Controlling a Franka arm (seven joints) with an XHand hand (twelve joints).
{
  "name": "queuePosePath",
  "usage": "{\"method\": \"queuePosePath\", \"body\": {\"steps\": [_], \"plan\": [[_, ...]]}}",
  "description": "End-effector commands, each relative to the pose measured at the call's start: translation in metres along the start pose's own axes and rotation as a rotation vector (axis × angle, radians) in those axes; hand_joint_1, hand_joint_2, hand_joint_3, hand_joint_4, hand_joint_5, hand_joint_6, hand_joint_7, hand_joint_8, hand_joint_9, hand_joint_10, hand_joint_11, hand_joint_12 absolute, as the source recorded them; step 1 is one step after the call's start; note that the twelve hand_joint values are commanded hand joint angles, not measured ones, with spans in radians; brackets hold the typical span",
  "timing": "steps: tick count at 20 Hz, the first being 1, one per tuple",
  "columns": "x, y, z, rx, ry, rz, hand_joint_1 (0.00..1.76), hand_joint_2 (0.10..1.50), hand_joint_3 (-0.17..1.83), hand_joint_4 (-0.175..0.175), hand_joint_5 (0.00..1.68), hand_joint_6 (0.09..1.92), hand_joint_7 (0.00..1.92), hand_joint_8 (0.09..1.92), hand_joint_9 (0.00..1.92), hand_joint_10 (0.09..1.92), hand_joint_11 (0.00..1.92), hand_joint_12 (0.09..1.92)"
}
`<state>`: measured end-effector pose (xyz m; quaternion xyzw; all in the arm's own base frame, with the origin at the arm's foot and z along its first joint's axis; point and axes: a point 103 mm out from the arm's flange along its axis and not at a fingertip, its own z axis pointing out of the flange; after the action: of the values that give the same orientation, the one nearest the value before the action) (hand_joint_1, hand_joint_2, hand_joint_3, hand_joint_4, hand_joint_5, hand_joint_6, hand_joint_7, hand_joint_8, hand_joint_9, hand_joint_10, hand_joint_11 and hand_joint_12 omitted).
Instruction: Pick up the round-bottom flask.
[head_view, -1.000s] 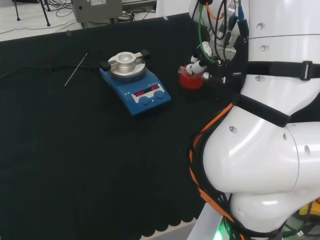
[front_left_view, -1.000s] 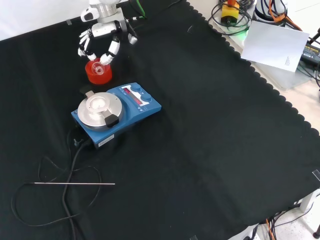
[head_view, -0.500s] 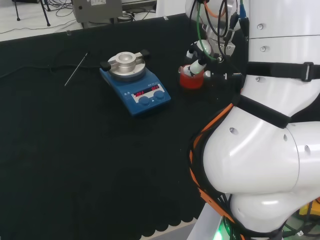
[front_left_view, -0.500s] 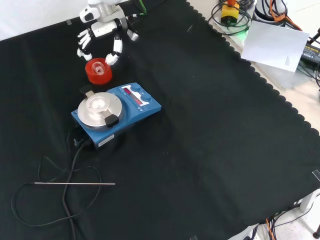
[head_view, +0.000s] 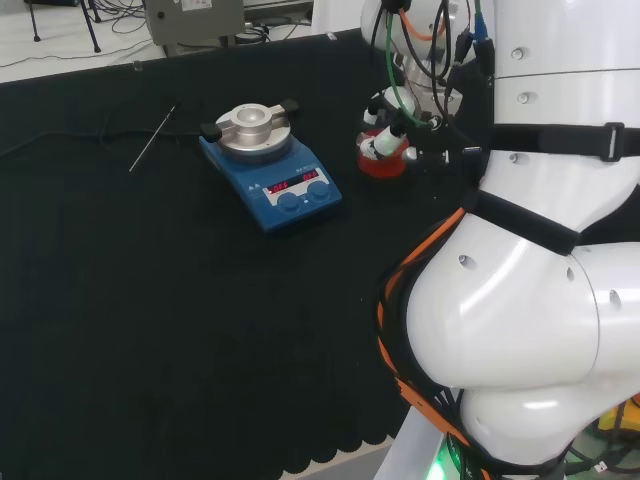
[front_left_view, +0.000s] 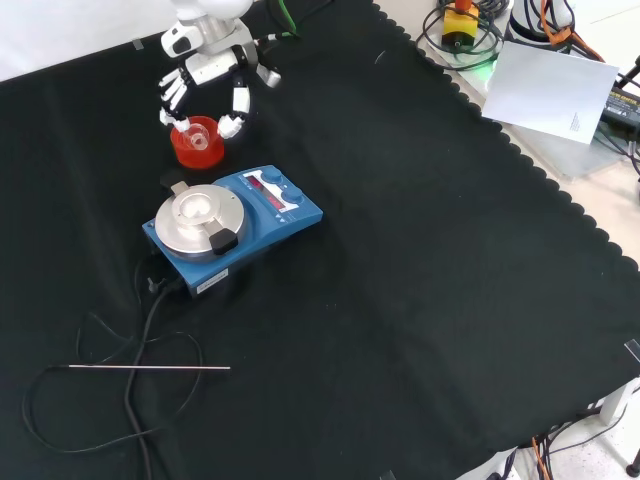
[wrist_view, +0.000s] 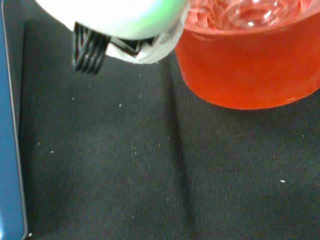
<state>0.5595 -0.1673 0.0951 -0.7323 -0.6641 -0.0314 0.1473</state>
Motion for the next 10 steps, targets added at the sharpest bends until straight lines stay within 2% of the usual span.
{"method": "queuePosePath", "body": {"steps": [1,10], "plan": [[0.0003,0.0033,0.0051,0.011,-0.003,-0.001,1.02,0.49,0.8,-0.021,0.54,0.87,0.3,0.67,0.47,0.67,0.1,1.34],[0.0011,0.0097,0.0135,0.02,-0.002,-0.002,1.02,0.49,0.79,-0.018,0.54,0.87,0.3,0.67,0.47,0.68,0.09,1.34]]}}
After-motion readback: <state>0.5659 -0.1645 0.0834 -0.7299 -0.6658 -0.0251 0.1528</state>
